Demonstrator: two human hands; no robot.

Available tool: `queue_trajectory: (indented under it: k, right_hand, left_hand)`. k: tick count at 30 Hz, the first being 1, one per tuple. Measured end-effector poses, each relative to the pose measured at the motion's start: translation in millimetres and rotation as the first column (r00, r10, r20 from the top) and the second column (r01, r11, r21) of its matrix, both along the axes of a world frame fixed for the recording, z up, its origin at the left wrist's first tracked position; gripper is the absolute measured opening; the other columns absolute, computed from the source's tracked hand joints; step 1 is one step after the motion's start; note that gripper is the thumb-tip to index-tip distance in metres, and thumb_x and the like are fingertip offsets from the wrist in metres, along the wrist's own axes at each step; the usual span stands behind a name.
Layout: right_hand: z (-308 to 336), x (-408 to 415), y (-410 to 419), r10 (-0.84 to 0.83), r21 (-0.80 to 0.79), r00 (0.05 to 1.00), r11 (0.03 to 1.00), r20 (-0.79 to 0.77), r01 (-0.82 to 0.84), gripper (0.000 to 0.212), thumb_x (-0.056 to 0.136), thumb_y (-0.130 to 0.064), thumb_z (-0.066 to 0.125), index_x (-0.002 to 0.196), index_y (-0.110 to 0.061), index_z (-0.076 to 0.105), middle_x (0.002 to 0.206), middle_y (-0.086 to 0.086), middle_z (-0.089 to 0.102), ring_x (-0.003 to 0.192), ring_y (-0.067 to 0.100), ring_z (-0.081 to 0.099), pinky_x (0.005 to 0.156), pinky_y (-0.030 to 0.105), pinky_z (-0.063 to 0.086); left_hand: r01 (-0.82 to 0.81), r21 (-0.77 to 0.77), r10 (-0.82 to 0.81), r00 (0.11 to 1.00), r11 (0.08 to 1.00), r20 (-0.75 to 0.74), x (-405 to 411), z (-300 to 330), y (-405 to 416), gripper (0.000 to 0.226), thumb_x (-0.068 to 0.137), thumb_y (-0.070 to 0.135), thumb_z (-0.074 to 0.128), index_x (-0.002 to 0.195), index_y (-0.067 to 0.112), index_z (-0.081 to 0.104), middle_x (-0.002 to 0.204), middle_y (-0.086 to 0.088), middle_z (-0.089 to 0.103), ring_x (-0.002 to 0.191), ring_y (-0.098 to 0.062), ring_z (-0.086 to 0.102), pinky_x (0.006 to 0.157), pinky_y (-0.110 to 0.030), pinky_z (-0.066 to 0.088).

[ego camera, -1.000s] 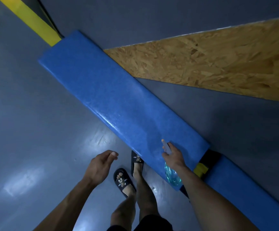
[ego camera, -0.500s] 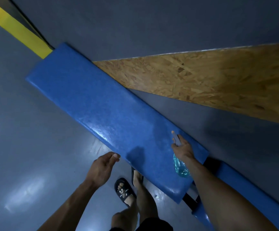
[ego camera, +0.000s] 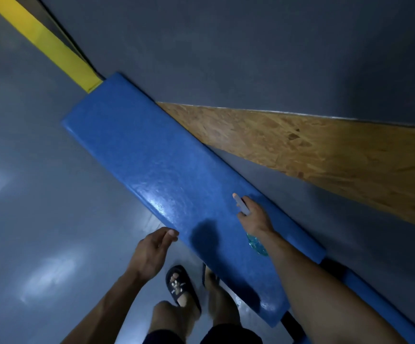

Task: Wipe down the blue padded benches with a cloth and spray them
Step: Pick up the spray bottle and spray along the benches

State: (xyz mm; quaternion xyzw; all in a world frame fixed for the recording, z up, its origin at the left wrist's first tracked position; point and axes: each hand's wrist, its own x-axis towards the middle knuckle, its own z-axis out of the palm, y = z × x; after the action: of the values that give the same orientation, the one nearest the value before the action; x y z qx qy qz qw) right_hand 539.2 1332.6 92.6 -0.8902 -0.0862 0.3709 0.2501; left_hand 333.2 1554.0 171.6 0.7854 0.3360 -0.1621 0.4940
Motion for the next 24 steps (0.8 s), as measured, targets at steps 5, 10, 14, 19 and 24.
queue_trajectory:
  k: [5,10,14,19,24]
  right_hand:
    - [2,8,44,-0.006,-0.018,0.999,1.0,0.034,0.007,0.006,0.087,-0.017,0.053,0.092,-0.019,0.051,0.098,0.001,0.062,0.079,0.029,0.058,0.072,0.047,0.053]
    - [7,-9,67,0.129,-0.112,0.989,0.986,0.075,-0.12,0.014,0.09,-0.017,0.055,0.089,-0.02,0.042,0.089,0.001,0.052,0.077,0.029,0.051,0.07,0.039,0.044]
    - [4,-43,77,0.215,-0.151,0.976,0.967,0.039,-0.207,0.016,0.09,-0.018,0.056,0.105,-0.016,0.052,0.094,-0.001,0.046,0.084,0.028,0.053,0.078,0.041,0.049]
    - [2,-93,98,0.23,-0.129,0.972,0.964,-0.049,-0.234,0.017,0.087,-0.017,0.055,0.104,-0.018,0.053,0.087,-0.004,0.049,0.078,0.025,0.052,0.078,0.042,0.052]
    - [4,-128,138,0.229,-0.123,0.972,0.964,-0.055,-0.235,0.013,0.088,-0.019,0.057,0.1,-0.018,0.052,0.096,-0.003,0.059,0.087,0.027,0.056,0.08,0.035,0.048]
  left_hand:
    - [-0.077,0.001,0.077,0.997,0.997,0.008,-9,1,18,0.047,0.086,0.072,0.033,0.093,0.04,0.067,0.093,0.018,0.073,0.092,-0.003,0.067,0.089,-0.034,0.053]
    - [-0.09,-0.015,0.089,0.996,0.996,-0.02,-20,-6,42,0.046,0.087,0.067,0.036,0.091,0.034,0.069,0.093,0.02,0.072,0.094,-0.001,0.066,0.092,-0.033,0.052]
    - [-0.068,-0.025,0.067,0.997,0.997,-0.028,-29,-11,66,0.052,0.083,0.073,0.032,0.091,0.037,0.068,0.093,0.022,0.072,0.094,-0.001,0.066,0.09,-0.029,0.051]
    - [-0.041,-0.042,0.039,0.999,0.998,-0.038,-41,-12,101,0.05,0.085,0.073,0.032,0.09,0.039,0.068,0.091,0.022,0.072,0.088,0.002,0.066,0.078,-0.018,0.048]
    - [-0.042,-0.061,0.038,0.998,0.997,-0.058,-53,-17,142,0.038,0.095,0.061,0.04,0.092,0.037,0.069,0.092,0.018,0.073,0.089,0.001,0.067,0.083,-0.023,0.05]
